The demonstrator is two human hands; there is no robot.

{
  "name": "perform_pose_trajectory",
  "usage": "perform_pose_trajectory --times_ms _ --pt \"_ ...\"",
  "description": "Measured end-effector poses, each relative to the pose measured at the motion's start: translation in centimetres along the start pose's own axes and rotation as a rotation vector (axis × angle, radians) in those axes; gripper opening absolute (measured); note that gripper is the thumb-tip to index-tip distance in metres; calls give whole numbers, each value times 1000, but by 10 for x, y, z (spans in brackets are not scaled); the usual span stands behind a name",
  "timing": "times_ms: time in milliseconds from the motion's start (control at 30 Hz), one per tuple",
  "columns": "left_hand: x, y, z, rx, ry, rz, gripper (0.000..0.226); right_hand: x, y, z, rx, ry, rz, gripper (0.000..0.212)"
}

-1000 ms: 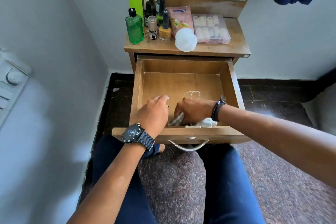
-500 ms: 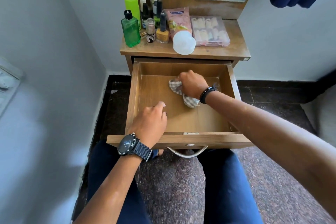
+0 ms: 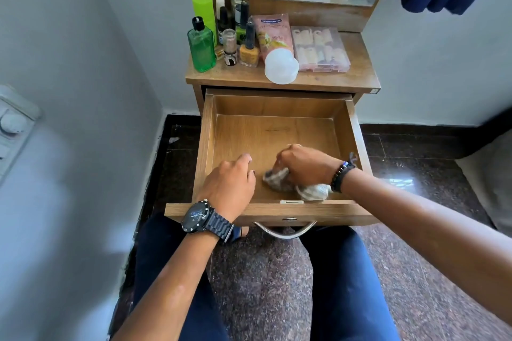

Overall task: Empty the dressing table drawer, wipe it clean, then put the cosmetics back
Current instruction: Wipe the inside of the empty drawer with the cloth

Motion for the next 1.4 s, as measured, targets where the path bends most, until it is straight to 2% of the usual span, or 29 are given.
perform_pose_trajectory --times_ms 67,133,267,433,600,733,833,933,1000,1167,1300,1400 --pt "0 0 0 -3 -1 0 34 -16 -7 -3 6 55 -95 32" --pt "0 0 0 -9 -3 2 34 -20 -10 -3 24 45 -88 31" --pt "0 -1 -2 -9 14 5 32 -2 0 8 52 -83 91 33" --pt "-1 -2 -1 -6 27 5 33 36 28 29 39 -372 330 24" --pt "1 2 0 -8 26 11 31 56 31 28 13 -400 411 24" --pt "-1 0 0 -7 21 5 31 45 26 33 7 -326 297 23" --pt "0 0 0 -12 13 4 30 24 15 30 38 -165 98 36" --pt "0 0 1 -15 0 -4 31 -5 -2 24 31 -62 -156 34" --pt "-1 0 1 -13 -5 2 32 -17 -11 23 7 -54 -205 33" --pt "0 -1 0 -7 0 18 32 -13 -10 24 24 -106 -113 34" --pt "0 -1 0 -2 -2 19 30 12 8 41 84 -273 173 26" --pt "0 -2 0 2 8 16 32 35 24 47 86 -414 320 22"
Point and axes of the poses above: each hand's wrist, its own x-axis towards the middle knuckle, its own y-axis out of the back of the hand, z = x × y, the point moved 2 cm from there along x, towards the middle knuckle, and after that the axes turned 12 degrees about -y, right-handed, at the moved point
